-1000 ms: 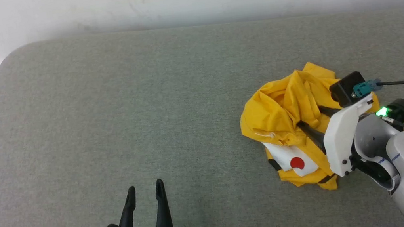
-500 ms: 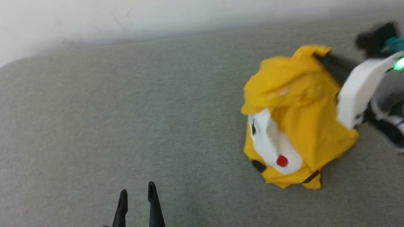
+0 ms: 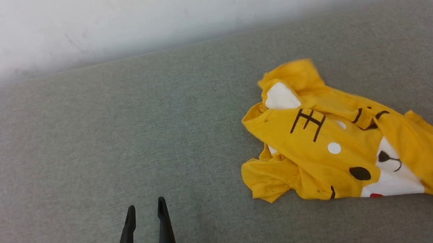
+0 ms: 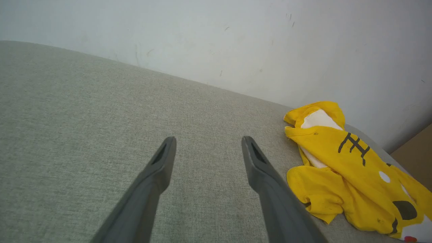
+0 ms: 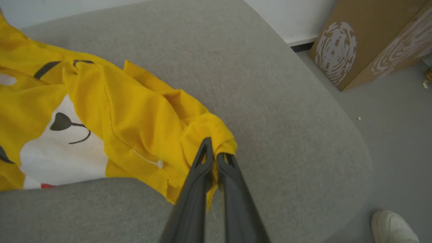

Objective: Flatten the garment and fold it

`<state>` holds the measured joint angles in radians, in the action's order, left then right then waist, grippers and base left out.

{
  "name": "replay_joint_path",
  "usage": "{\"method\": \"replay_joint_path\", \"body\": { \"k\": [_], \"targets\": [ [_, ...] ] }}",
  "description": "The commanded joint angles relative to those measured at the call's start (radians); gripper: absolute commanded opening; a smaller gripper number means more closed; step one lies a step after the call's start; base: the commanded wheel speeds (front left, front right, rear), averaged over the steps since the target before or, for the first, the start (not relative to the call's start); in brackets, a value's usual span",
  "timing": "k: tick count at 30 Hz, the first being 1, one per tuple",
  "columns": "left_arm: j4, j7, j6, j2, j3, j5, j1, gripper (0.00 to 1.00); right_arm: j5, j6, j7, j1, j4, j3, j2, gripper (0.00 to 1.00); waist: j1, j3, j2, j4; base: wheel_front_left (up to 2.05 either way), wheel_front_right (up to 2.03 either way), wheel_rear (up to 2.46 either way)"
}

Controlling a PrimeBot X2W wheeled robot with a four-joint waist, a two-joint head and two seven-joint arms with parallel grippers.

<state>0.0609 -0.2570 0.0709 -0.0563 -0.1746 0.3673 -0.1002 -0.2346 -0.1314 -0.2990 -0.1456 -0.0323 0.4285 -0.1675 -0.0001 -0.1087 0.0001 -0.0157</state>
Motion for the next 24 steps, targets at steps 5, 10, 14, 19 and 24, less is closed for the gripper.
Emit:
{"method": "replay_joint_path", "body": {
  "k": [5, 10, 14, 19, 24],
  "targets": [
    [0.016, -0.004, -0.009, -0.002, -0.007, -0.012, 0.024, 1.0, 0.043, 0.001, 0.011, -0.079, 0.047, -0.019, 0.087, 0.59, 0.0001, -0.024, -0.0001, -0.024, 0.0, 0.0, 0.0],
    [0.023, 0.0, -0.008, -0.006, -0.011, -0.011, 0.036, 1.0, 0.034, 0.001, 0.035, 0.005, 0.032, -0.084, 0.087, 1.0, 0.0001, -0.018, -0.0001, -0.02, 0.0, 0.0, 0.0],
    [0.025, 0.0, -0.007, -0.006, -0.014, -0.005, 0.034, 1.0, 0.007, 0.001, 0.0, 0.116, -0.064, -0.178, 0.03, 1.0, 0.0001, -0.017, -0.0001, -0.007, 0.0, 0.0, 0.0],
    [0.026, -0.001, -0.009, -0.004, -0.025, -0.001, 0.049, 1.0, -0.022, 0.001, -0.091, 0.28, -0.113, -0.315, -0.079, 1.0, 0.0001, -0.048, -0.0001, 0.023, 0.0, 0.0, 0.0],
    [0.03, -0.002, -0.009, -0.001, -0.042, 0.002, 0.079, 1.0, -0.062, 0.001, -0.153, 0.424, 0.02, -0.408, -0.159, 1.0, 0.0001, -0.1, -0.0001, 0.069, 0.0, 0.0, 0.0]
  ]
}}
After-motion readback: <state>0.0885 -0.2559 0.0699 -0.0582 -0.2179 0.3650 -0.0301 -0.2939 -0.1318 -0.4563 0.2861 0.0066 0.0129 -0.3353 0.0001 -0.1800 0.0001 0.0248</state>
